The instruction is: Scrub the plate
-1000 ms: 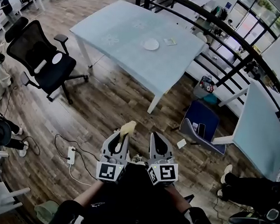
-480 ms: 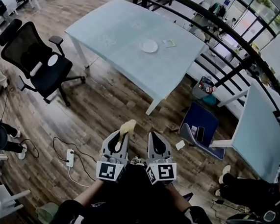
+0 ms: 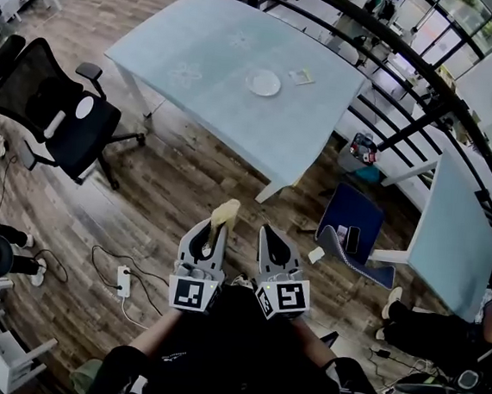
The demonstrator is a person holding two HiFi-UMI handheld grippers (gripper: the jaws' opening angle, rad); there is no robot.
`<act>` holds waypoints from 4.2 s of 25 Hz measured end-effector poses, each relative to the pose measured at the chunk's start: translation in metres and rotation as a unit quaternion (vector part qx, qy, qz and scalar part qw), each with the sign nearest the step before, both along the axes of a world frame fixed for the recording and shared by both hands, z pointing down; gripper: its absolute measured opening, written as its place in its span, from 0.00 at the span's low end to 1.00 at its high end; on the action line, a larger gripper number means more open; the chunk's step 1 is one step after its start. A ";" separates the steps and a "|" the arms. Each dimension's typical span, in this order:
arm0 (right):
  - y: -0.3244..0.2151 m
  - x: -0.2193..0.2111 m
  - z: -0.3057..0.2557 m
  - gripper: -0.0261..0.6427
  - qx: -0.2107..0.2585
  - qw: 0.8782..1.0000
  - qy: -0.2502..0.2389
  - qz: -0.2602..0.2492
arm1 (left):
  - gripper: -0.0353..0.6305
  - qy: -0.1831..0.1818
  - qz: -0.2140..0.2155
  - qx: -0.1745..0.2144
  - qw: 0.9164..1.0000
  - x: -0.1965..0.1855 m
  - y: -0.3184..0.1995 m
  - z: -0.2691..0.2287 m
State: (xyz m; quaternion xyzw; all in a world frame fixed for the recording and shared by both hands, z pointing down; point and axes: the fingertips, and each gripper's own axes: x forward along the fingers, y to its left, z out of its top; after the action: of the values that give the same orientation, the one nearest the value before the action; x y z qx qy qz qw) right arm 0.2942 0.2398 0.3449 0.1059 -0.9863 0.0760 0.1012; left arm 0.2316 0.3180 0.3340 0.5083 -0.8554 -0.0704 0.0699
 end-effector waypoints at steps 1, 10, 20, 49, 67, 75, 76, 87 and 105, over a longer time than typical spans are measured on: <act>-0.001 -0.008 0.000 0.05 0.001 1.000 0.001 0.001 | 0.16 0.001 0.003 0.001 1.000 -0.007 -0.002 0.001; 0.006 -0.083 -0.003 0.05 0.013 1.000 0.008 0.021 | 0.16 -0.010 0.027 0.006 1.000 -0.088 -0.001 -0.003; 0.013 -0.153 -0.002 0.05 0.023 0.999 0.006 0.023 | 0.16 -0.014 0.022 0.006 1.000 -0.155 0.009 -0.002; -0.015 -0.236 0.015 0.05 0.001 1.000 0.016 -0.007 | 0.16 0.003 -0.008 -0.015 1.000 -0.233 -0.018 0.009; -0.138 -0.311 0.007 0.05 -0.006 1.000 -0.003 -0.001 | 0.16 -0.010 -0.001 -0.025 1.000 -0.307 -0.137 -0.001; -0.187 -0.301 0.015 0.05 -0.011 0.999 0.001 0.045 | 0.16 -0.007 0.028 -0.005 1.000 -0.304 -0.188 0.001; -0.192 -0.299 0.016 0.05 -0.012 0.999 0.003 0.052 | 0.16 -0.006 0.034 -0.008 0.999 -0.303 -0.193 0.002; -0.236 -0.299 0.017 0.05 -0.008 0.989 0.016 0.145 | 0.16 0.008 0.127 -0.013 0.992 -0.318 -0.253 0.013; -0.275 -0.343 0.028 0.05 -0.042 0.951 0.028 0.304 | 0.16 0.003 0.288 -0.036 0.957 -0.383 -0.340 0.027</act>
State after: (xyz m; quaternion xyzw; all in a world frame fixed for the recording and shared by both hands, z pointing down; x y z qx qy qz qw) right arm -0.0483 -0.0356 0.3731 0.3989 -0.8999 0.1411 0.1053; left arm -0.1513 -0.0224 0.3610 0.7301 -0.6745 -0.0180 0.1081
